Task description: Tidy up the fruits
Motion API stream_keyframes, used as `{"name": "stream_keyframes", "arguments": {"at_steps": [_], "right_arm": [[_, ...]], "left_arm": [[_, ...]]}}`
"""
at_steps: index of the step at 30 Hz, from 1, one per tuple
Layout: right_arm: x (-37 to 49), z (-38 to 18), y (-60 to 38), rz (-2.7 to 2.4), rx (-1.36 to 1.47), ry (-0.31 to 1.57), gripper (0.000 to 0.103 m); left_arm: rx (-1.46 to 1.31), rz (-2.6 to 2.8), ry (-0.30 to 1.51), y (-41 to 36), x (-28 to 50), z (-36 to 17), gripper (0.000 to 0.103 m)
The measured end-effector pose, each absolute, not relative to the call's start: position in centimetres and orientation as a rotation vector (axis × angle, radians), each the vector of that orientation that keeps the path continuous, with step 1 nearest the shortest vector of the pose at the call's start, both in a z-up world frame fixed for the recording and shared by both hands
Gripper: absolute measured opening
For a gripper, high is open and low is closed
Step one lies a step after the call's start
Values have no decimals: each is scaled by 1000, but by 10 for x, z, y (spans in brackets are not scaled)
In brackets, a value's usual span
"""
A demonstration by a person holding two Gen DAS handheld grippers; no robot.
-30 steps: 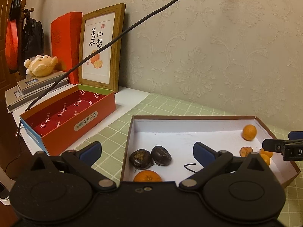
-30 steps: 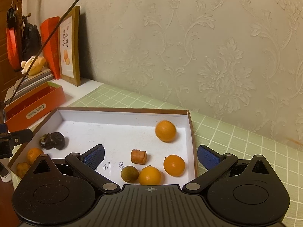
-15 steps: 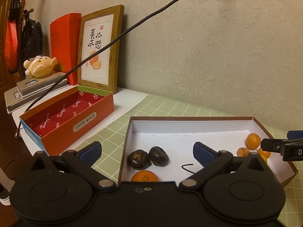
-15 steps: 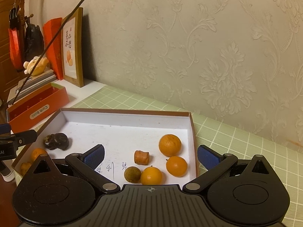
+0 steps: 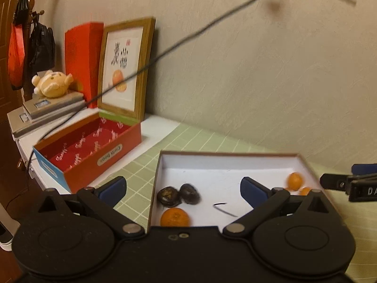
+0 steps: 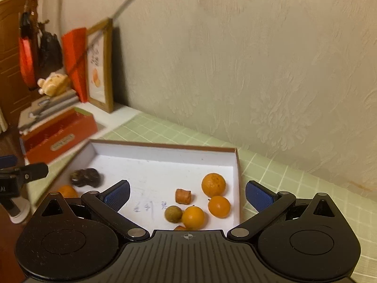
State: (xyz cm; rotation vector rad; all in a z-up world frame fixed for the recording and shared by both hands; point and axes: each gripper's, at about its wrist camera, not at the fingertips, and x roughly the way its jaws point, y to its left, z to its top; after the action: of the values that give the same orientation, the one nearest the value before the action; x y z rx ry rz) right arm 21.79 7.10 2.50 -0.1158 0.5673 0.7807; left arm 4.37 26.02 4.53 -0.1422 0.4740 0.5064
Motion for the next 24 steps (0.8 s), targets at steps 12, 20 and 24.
{"name": "stream_keyframes", "arguments": {"at_steps": [12,20,24], "right_arm": [[92,108,-45,773,-138,386,103],[37,94,-98,707,-131,362,103],[28,76,-112,673,-129,366,103]], "left_arm": [[-73,522,355,168,-62,91,97],[28,486,306,120,-99,85,97],[-2,461,297,116,-104,77,97]]}}
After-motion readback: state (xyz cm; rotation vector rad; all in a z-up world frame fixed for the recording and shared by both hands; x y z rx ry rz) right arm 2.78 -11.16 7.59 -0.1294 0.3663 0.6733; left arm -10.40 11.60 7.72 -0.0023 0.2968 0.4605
